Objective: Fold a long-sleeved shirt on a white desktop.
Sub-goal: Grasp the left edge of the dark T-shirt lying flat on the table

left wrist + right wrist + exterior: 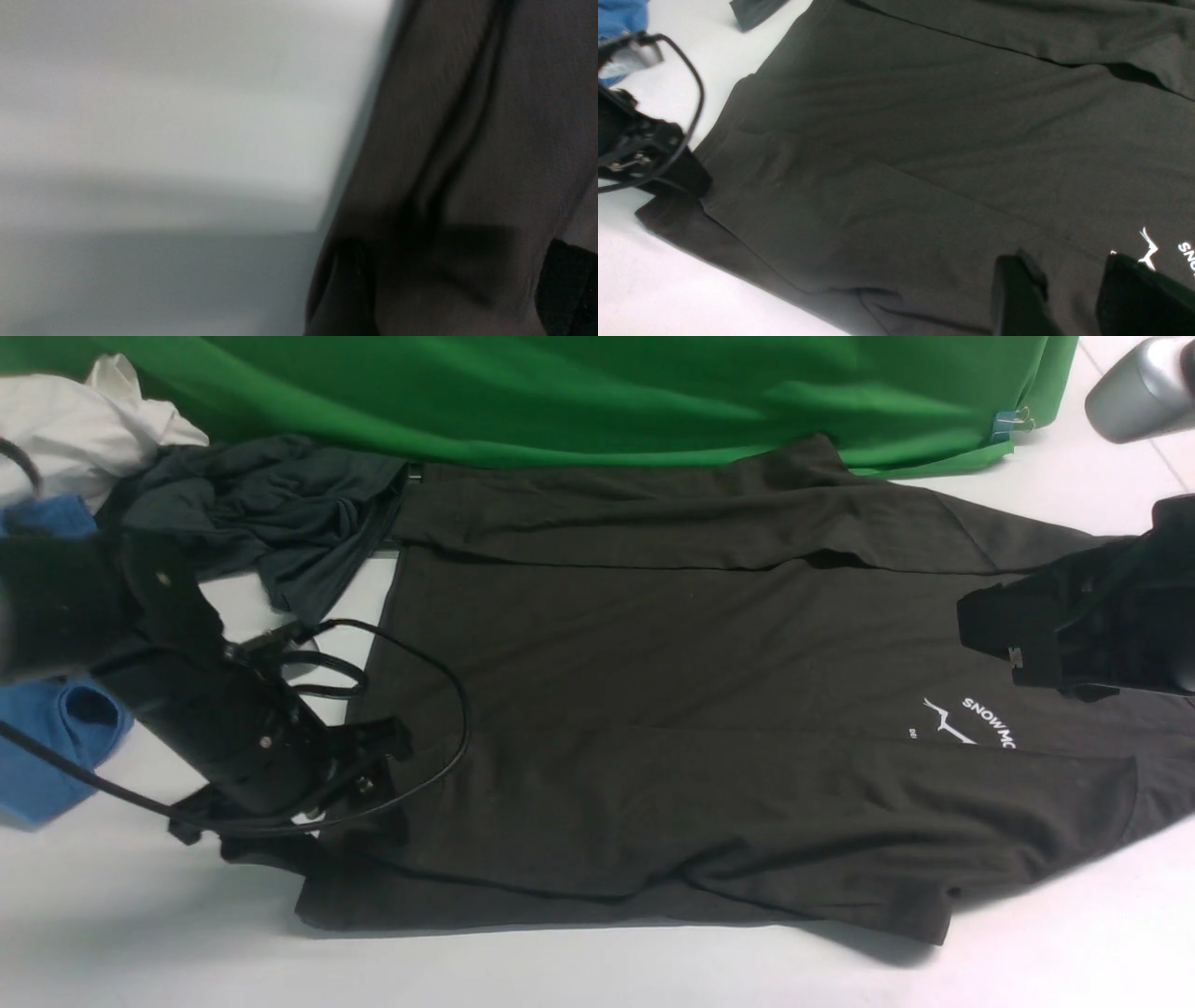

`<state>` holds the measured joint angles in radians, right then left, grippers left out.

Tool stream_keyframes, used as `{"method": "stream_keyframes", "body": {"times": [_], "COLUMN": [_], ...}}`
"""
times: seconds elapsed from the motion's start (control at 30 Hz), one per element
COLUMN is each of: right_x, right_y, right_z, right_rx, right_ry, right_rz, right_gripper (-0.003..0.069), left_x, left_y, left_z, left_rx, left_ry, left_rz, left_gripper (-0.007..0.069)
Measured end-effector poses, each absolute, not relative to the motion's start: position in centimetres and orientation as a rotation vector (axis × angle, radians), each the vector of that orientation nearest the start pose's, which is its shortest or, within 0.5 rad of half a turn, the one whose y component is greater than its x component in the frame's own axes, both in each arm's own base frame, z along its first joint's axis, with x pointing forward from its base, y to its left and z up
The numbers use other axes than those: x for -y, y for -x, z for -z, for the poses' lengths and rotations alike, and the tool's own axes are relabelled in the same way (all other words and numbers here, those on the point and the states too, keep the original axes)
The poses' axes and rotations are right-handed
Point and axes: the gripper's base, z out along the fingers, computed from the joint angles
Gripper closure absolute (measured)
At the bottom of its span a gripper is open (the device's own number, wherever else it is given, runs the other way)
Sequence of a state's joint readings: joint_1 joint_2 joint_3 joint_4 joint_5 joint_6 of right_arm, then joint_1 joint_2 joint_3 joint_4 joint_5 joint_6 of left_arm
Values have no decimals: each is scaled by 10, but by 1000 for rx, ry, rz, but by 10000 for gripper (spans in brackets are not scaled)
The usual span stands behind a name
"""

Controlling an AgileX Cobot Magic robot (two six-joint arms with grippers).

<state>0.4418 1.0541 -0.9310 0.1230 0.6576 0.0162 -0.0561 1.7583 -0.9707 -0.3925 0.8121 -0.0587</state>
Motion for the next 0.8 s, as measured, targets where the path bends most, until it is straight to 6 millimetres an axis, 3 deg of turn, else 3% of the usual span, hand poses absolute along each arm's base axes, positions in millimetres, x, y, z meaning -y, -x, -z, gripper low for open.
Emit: {"method": "stream_keyframes", "body": {"times": [0.2,0.53,0.8], "right_x": [-98,-98,-98], "right_y": [-192,-192,-192], "right_z": [-343,-343,-343], "right_rx": [-2249,-2249,-2250], "right_ry": [413,413,413], "right_rz": [-378,-378,-378], "right_gripper": [418,418,418], "left_x": [44,44,43], "left_y": [-310,-309,-311], "left_z": [-162,-161,-154], "left_rx": [-2964,-2979,-2990], "left_ry": [430,421,328], "left_rz": [483,489,464], "left_gripper": [188,335,526]}}
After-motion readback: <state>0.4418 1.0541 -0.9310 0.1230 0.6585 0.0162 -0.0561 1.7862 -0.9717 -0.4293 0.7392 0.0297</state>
